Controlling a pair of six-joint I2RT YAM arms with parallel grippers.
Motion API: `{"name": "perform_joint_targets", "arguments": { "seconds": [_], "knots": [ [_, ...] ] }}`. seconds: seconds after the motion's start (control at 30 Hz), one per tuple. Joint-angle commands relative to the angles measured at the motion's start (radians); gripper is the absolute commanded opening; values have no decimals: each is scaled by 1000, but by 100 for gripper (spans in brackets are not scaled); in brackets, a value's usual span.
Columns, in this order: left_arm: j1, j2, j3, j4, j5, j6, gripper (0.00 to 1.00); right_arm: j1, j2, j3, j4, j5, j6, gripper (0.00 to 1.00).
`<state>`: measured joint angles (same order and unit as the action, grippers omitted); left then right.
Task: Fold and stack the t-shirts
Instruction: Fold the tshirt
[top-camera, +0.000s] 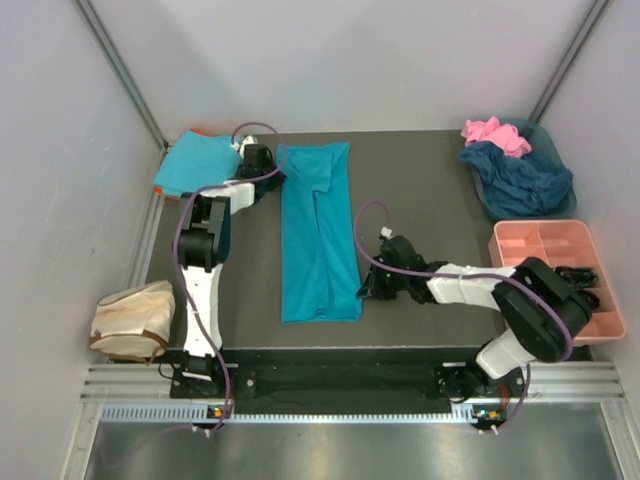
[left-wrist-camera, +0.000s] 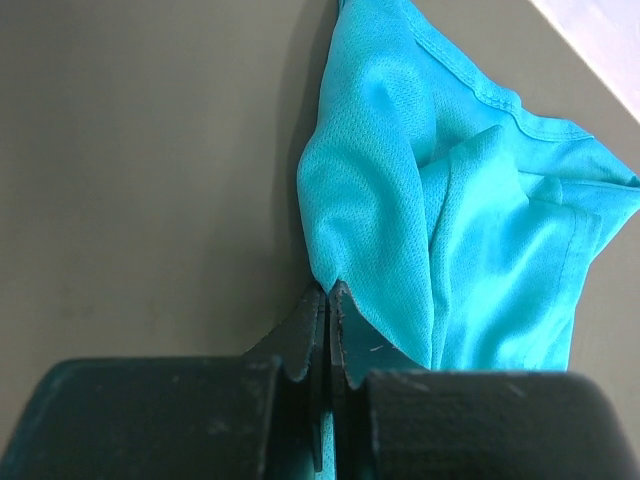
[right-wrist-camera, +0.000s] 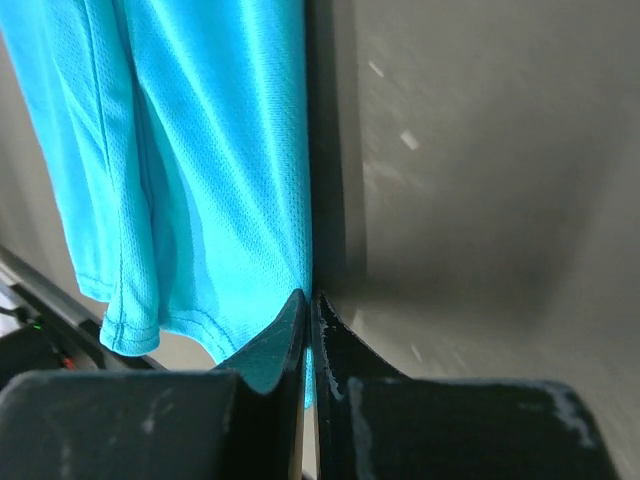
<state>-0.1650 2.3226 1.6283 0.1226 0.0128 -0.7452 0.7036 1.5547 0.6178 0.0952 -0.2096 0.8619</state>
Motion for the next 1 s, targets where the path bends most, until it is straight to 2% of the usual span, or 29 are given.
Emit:
{"name": "perform_joint_targets", "arguments": {
  "seconds": [0.0,0.3,0.53,0.7,0.83,0.93,0.97],
  "knots": [
    [-13,12,-77,-169,42,46,0,-4,-114,-47,-162,65,-46,0],
    [-87,21,-51,-192,53,69,0,-6,-246,-96,-256,127,-55,0],
    [-140,8,-80,-195,38,73,0,-7,-249,-104,-259,133,-44,0],
    [-140,-35,-117,-195,-34,90,0,-7,-254,-101,-267,141,-44,0],
    [-140,-46,-116,-202,-39,93,0,-9,-249,-95,-270,141,-50,0],
    [-142,-45,-114,-210,-40,83,10,-7,-251,-90,-282,144,-54,0],
    [-142,-45,-110,-215,-48,78,24,-7,-255,-89,-288,145,-54,0]
  ]
}}
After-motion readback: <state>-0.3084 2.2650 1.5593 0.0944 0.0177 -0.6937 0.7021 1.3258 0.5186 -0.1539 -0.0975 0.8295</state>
